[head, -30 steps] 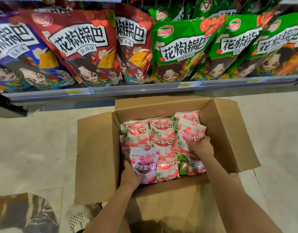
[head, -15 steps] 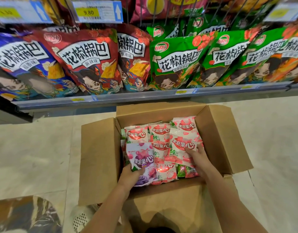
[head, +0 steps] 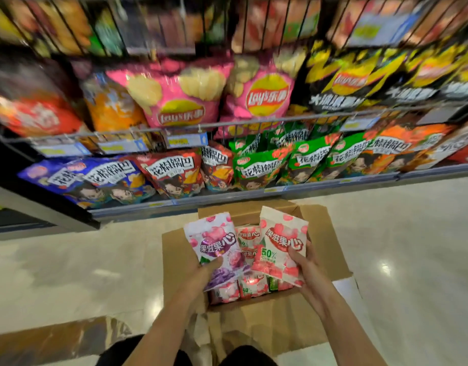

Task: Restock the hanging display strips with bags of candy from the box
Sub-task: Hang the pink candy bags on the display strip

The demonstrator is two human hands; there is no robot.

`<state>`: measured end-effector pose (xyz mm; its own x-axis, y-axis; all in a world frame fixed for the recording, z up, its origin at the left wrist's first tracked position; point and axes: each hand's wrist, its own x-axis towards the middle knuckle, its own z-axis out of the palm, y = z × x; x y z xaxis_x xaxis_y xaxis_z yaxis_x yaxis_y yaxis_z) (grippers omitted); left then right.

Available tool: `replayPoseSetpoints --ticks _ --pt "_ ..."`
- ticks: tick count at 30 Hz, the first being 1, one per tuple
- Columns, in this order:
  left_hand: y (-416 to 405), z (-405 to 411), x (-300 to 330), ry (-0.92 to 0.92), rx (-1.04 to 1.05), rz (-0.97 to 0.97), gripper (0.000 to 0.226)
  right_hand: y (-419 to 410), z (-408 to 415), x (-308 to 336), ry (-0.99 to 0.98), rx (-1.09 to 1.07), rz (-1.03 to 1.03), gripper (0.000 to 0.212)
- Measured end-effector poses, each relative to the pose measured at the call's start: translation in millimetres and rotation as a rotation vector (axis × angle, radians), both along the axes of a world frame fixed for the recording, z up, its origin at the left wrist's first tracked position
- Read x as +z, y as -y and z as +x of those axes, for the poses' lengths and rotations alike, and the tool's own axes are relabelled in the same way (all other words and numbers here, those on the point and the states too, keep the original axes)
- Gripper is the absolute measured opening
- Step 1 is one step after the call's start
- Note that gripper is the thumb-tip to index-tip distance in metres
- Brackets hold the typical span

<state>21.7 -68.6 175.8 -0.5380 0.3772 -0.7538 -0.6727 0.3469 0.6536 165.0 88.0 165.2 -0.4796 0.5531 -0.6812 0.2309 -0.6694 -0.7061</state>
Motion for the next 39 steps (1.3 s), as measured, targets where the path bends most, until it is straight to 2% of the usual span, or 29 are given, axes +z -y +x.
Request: replayPoseSetpoints --ticks 1,4,9,12,16,19,20,21,23,28,33,39 --pt "2.4 -2.1 25.0 -0.005 0.002 0.010 0.042 1.7 -2.6 26.0 -0.011 0.002 0.011 0.040" --pt "10.0 -8.3 94.5 -0.025 0.018 0.078 0.016 5.5 -10.6 108.2 -0.056 0.021 0.051 0.037" --pt "23.5 -9.5 214.9 -0.147 -0.002 0.169 0.033 13.6 -17.4 243.1 -0.126 0.067 0.166 0.037" --pt "27.4 -10.6 285.9 -0.217 0.018 0.211 0.033 18.5 -18.1 310.9 -0.137 0.098 0.223 0.050" --pt "34.7 -10.4 373.5 -0.271 0.071 0.285 0.056 24.4 -20.5 393.1 -0.198 0.096 0.306 0.040" --pt "43.5 -10.6 428.3 -0.342 0.098 0.308 0.090 32.7 -22.9 449.6 -0.266 0.131 0.328 0.041" --pt "47.0 -10.1 445.4 -0.383 0.099 0.325 0.094 35.8 -23.3 466.9 -0.284 0.126 0.327 0.043" --pt "52.0 -8.8 464.6 -0.438 0.107 0.322 0.088 39.6 -25.2 486.3 -0.301 0.131 0.340 0.044" --pt "52.8 -7.7 486.5 -0.519 0.098 0.322 0.072 42.2 -29.2 505.8 -0.298 0.144 0.360 0.045" --pt "85.5 -7.4 543.8 -0.744 0.170 0.313 0.065 66.7 -44.9 567.9 -0.402 0.220 0.439 0.038" --pt "128.5 -15.8 579.4 -0.839 0.281 0.349 0.054 102.0 -68.2 605.7 -0.511 0.327 0.522 0.053" --pt "190.9 -28.4 613.0 -0.918 0.442 0.311 0.064 154.2 -108.6 632.3 -0.618 0.413 0.551 0.042"
